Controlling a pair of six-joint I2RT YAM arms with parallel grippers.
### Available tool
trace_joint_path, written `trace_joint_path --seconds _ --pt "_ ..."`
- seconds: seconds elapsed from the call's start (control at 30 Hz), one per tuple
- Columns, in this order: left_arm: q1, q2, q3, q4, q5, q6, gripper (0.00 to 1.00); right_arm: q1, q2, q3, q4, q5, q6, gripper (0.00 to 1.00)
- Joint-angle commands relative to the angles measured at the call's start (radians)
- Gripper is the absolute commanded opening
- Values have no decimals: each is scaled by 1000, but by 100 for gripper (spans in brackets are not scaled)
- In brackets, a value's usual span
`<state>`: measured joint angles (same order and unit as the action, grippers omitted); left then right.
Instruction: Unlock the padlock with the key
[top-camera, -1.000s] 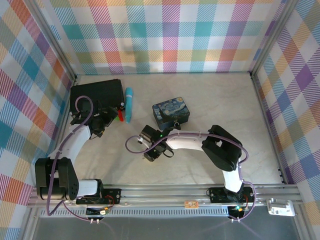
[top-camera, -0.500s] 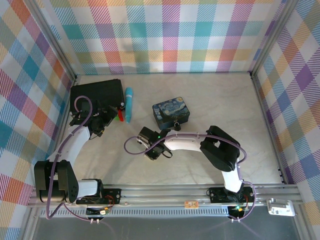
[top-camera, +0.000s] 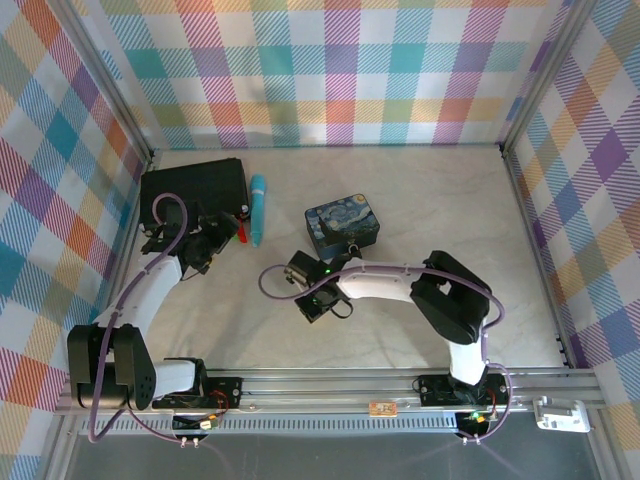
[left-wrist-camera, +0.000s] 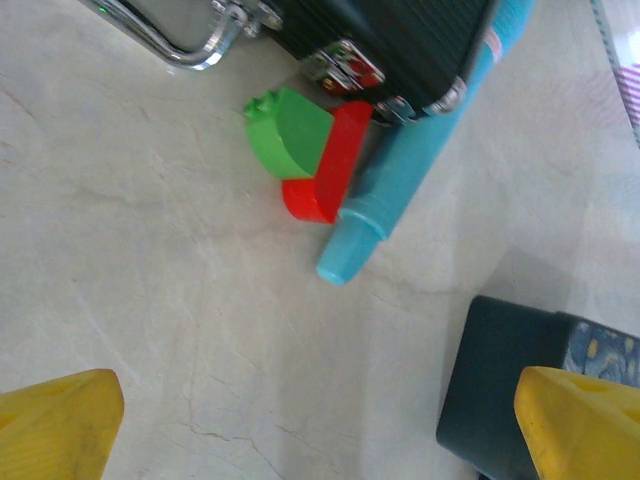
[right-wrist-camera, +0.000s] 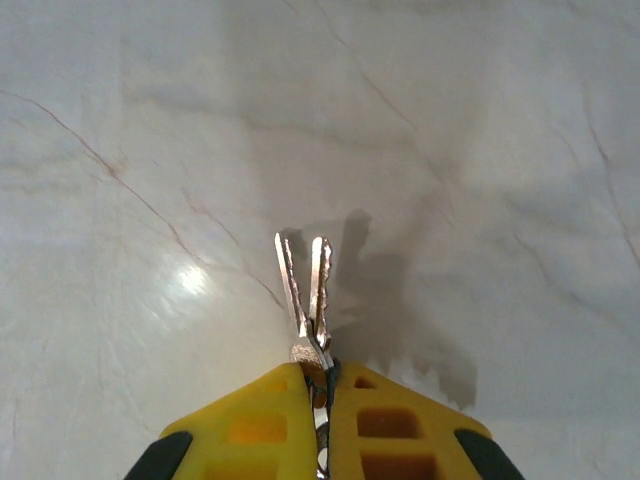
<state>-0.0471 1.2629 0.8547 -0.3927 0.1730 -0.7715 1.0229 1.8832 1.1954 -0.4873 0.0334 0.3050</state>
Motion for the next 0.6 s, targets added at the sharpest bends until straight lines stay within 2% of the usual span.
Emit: trace_joint_path --seconds 0.0,0.2,0.47,0.57 --pt "-37 -20 -17 38 38 -22 100 -79 -73 -60 7 -192 83 0" --pt "-120 -10 -37 106 104 -87 96 -241 -216 -164 136 -423 162 0" --pt "-351 28 6 229 56 -218 92 -398 -343 -222 146 -548 101 0" --pt "-416 61 31 287 60 -251 86 -439 -398 -236 146 -558 66 0"
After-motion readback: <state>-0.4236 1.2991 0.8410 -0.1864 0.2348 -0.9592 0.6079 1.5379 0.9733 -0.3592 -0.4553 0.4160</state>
